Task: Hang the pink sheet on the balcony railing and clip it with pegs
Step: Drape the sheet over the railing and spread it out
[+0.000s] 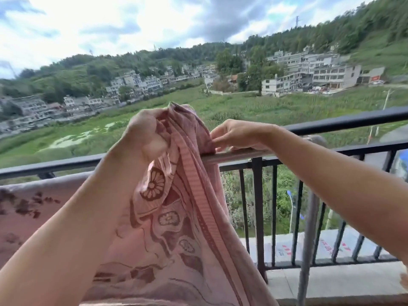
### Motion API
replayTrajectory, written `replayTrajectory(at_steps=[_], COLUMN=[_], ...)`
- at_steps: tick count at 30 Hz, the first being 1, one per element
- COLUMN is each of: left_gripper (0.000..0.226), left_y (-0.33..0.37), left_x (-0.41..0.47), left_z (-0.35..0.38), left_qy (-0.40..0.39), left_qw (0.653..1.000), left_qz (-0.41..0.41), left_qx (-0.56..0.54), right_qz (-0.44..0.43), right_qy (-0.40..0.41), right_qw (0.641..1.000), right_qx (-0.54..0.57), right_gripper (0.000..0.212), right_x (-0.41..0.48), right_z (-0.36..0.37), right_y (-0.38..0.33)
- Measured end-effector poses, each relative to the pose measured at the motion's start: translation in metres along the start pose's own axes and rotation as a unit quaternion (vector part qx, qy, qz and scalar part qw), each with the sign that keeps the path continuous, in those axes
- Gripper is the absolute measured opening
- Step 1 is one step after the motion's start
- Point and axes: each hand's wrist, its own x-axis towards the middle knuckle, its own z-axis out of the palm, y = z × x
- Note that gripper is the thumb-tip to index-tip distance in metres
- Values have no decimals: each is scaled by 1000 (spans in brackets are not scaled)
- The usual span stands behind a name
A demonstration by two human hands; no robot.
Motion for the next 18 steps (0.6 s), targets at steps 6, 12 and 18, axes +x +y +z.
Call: replayTrajectory(at_steps=[6,12,18], left_gripper=[35,26,26], left_y=[42,22,5], left_x=[-3,12,3], left_z=[-86,-169,-181], left_qy=[100,213,223], left_qw=[956,687,593], left_qz=[105,78,138], left_qx=[255,691,762], right_qz=[-13,28,-79], right_qy=[52,156,87], right_qw=[974,987,983], right_qx=[219,-24,-141], right_gripper=[31,11,11], right_x=[72,141,114], right_z=[15,51,73], right_y=[-33,-62,-75])
